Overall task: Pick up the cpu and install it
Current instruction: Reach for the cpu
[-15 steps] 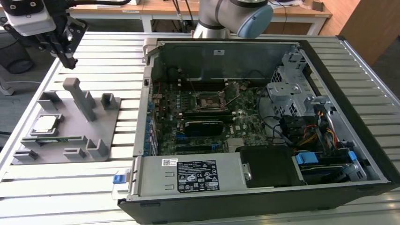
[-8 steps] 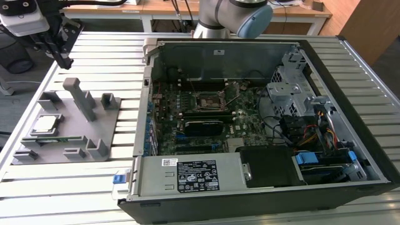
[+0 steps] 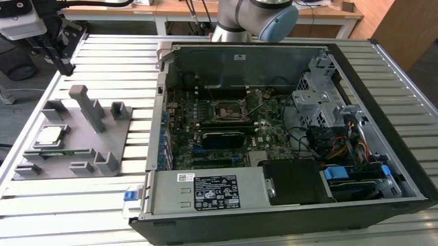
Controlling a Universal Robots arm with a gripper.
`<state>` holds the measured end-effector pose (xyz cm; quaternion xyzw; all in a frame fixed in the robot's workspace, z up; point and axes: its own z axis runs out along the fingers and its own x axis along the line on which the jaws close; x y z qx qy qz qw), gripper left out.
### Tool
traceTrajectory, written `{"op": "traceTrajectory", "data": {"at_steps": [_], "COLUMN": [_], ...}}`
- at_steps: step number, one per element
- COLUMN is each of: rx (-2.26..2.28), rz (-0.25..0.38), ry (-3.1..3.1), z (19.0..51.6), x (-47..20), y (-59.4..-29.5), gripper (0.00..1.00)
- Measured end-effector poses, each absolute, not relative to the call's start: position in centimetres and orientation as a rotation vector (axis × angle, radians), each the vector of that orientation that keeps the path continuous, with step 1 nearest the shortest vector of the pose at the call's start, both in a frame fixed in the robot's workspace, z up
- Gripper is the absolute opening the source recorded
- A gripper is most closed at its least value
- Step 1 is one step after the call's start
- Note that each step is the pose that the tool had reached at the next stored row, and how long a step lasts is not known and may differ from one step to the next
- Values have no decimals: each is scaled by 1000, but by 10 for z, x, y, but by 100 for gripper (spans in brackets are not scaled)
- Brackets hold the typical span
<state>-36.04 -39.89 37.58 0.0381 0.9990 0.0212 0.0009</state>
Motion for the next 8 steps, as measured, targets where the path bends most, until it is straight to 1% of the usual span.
{"op": "traceTrajectory", "data": {"at_steps": [8], "rx": [120], "rz": [67], "ry": [3138], "z": [375], "x": [-368], "y": [-399], "gripper": [11]}}
